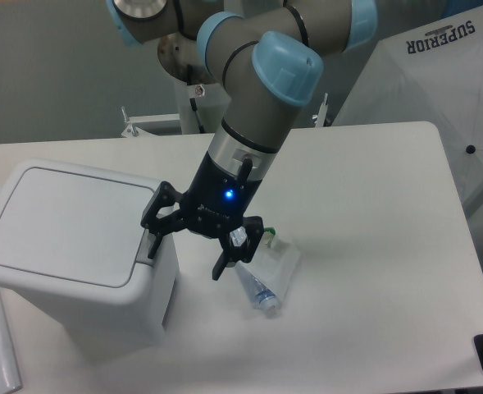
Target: Open the trash can
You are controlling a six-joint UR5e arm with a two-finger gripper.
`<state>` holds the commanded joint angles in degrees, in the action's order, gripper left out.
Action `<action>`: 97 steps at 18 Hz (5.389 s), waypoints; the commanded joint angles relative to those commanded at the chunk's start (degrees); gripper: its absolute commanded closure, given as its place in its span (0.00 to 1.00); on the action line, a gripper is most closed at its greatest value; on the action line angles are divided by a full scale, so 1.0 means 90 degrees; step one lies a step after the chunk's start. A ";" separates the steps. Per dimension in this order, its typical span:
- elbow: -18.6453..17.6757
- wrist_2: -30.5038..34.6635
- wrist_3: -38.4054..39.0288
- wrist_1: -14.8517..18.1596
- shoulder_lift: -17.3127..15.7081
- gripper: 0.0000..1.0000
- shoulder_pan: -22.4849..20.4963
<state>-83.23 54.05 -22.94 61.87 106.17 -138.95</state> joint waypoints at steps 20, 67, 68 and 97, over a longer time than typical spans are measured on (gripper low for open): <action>-0.0322 0.0029 -0.0068 -0.0020 -0.0225 0.00 -0.0029; -0.0156 -0.0098 -0.0205 -0.0205 -0.0157 0.00 -0.1171; -0.0156 -0.0078 -0.0215 -0.0234 -0.0127 0.00 -0.1230; -0.0078 0.3359 -0.5410 0.0205 0.0684 0.00 -0.1934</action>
